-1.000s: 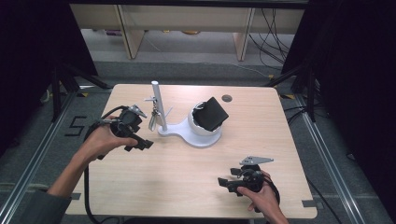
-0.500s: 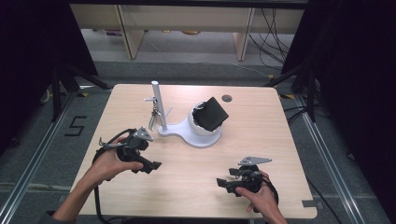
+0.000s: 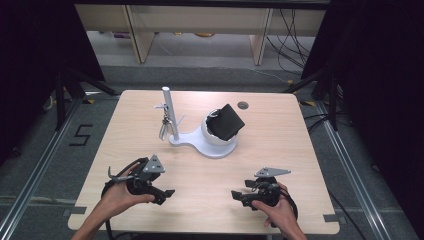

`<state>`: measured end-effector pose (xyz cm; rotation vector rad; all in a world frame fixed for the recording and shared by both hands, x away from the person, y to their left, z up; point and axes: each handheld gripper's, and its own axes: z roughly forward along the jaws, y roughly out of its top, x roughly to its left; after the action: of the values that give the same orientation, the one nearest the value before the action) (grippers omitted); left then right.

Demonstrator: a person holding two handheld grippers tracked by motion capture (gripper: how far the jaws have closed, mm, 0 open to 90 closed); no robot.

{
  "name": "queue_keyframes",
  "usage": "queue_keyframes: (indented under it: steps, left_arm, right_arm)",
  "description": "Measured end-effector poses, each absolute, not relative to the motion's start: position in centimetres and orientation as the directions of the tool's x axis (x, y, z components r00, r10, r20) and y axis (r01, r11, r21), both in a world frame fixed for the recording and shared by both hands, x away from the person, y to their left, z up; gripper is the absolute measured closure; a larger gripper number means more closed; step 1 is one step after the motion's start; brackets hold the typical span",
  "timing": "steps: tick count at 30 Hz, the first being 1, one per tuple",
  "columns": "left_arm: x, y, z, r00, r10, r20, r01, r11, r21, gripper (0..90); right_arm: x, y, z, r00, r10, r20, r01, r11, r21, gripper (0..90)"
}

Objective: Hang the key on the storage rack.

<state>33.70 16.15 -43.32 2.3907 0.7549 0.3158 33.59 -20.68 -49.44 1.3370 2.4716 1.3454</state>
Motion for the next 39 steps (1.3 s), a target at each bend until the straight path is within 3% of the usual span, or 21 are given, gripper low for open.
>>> queue_keyframes:
  steps: [7,11,25,35,39]
  left_arm:
    - [32.6,16.5,-45.0,0.809,0.587,0.046,0.437,-0.652,0.620,16.2]
    - [31.7,16.8,-46.2,0.800,0.599,-0.021,0.458,-0.588,0.667,16.2]
    - [29.5,17.4,-49.8,0.779,0.627,0.002,0.473,-0.590,0.655,16.3]
    - [28.6,17.6,-50.6,0.760,0.650,0.005,0.485,-0.572,0.662,16.3]
    - [28.6,17.6,-50.7,0.764,0.645,0.005,0.481,-0.576,0.661,16.2]
  right_arm:
    - [33.5,-20.6,-49.4,-0.639,0.692,0.336,0.659,0.268,0.703,25.5]
    - [33.6,-20.6,-49.5,-0.647,0.689,0.328,0.652,0.277,0.706,24.7]
    - [33.3,-20.0,-49.5,-0.664,0.679,0.312,0.643,0.307,0.702,21.2]
    - [33.1,-19.6,-49.6,-0.651,0.682,0.334,0.660,0.291,0.692,20.1]
    - [33.3,-19.8,-49.7,-0.672,0.679,0.295,0.633,0.319,0.706,19.8]
